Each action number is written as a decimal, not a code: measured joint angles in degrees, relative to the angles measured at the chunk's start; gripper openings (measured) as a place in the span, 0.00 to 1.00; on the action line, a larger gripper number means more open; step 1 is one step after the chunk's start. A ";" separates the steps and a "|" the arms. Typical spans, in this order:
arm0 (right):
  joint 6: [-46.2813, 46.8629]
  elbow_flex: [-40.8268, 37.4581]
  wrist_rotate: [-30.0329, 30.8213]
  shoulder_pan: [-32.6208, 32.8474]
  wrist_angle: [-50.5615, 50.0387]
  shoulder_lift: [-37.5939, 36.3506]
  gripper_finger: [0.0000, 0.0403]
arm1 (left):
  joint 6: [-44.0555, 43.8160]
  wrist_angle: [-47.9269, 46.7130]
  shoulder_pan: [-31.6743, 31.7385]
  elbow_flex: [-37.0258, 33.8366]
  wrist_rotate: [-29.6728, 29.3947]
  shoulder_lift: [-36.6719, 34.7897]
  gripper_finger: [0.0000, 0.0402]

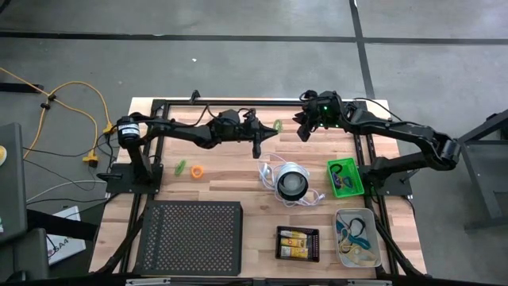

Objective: Pick & Place Office Desk Supplies
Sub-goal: Put the top green spring keychain into the green bin, then put the green spring keychain into the green bin

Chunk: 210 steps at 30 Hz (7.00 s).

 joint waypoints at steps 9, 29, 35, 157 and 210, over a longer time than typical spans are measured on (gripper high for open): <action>4.14 0.00 -1.52 -0.03 4.46 0.02 0.17 | 0.09 -0.02 1.59 -0.02 -2.23 0.00 0.04; 13.19 0.02 -14.10 -0.02 9.01 0.02 0.28 | 4.07 -0.44 2.95 -0.04 -2.49 0.00 0.04; 16.82 0.02 -11.91 -0.02 9.34 0.02 0.45 | 6.90 -0.43 2.95 -0.04 -2.47 0.00 0.04; 41.30 0.00 -6.95 5.91 -67.35 -23.74 0.11 | 14.99 -0.02 2.93 -0.07 -1.33 -0.02 0.16; 6.27 -0.04 -5.63 -3.31 8.02 10.73 0.31 | -2.02 -71.53 14.97 -0.09 -7.18 -24.74 0.16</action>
